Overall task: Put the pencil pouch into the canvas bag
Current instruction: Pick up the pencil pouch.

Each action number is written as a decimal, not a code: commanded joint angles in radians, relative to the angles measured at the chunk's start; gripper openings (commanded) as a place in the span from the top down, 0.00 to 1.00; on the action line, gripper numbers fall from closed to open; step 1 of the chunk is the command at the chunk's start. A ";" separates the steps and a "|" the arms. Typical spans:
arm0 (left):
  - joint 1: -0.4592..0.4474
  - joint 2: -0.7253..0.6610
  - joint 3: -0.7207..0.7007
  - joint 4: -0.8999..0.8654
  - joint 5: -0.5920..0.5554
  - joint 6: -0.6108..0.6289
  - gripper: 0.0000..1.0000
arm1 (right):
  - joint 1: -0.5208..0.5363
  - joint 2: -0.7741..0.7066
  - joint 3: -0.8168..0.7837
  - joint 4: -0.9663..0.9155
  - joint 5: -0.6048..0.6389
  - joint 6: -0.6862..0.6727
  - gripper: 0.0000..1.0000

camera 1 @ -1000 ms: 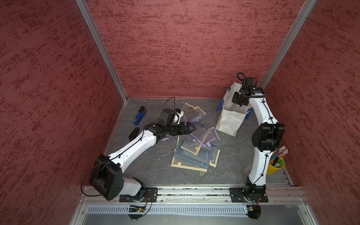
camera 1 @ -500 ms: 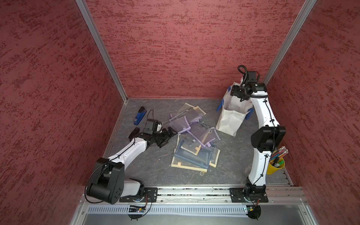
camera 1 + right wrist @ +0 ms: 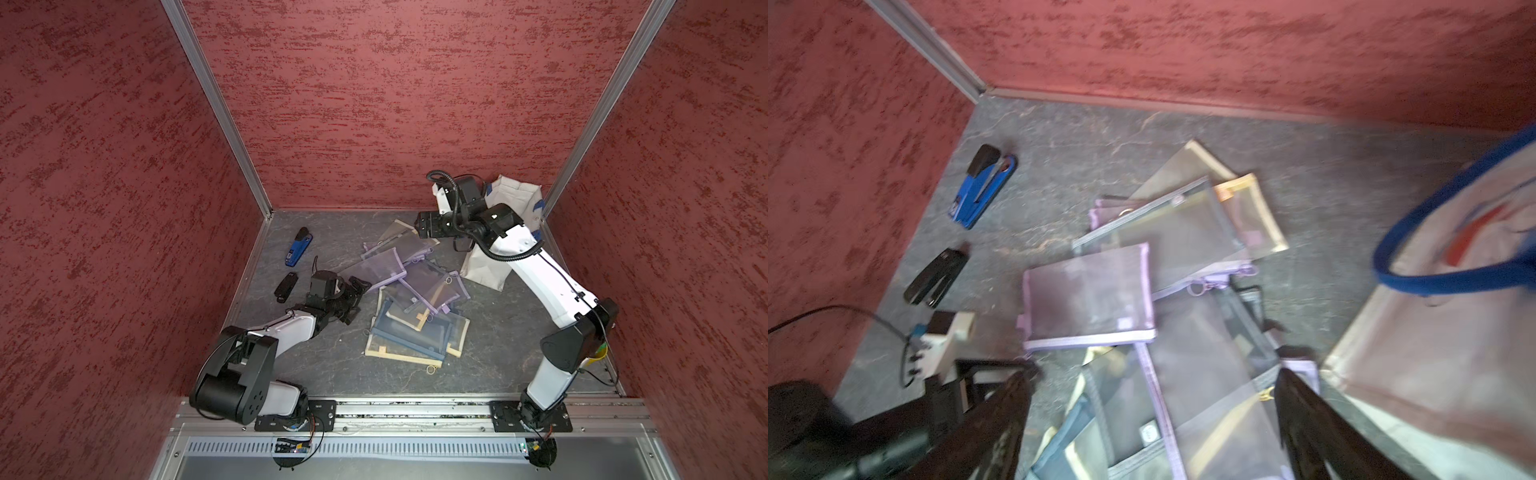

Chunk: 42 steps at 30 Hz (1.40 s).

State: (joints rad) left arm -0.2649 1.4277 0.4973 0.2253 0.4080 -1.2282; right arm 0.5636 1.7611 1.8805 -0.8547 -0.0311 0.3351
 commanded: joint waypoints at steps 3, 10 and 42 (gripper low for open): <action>-0.047 0.091 -0.021 0.261 -0.128 -0.120 0.03 | 0.041 0.005 -0.163 0.220 -0.157 0.131 0.08; -0.094 0.298 -0.044 0.570 -0.257 -0.279 0.15 | 0.043 -0.010 -0.203 0.250 -0.184 0.136 0.07; 0.003 -0.214 0.202 -0.169 0.031 0.530 1.00 | 0.038 -0.134 -0.108 0.101 -0.336 0.030 0.06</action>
State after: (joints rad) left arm -0.2787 1.2919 0.6682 0.2626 0.2852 -0.9554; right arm 0.6052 1.6802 1.7123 -0.7033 -0.2760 0.4107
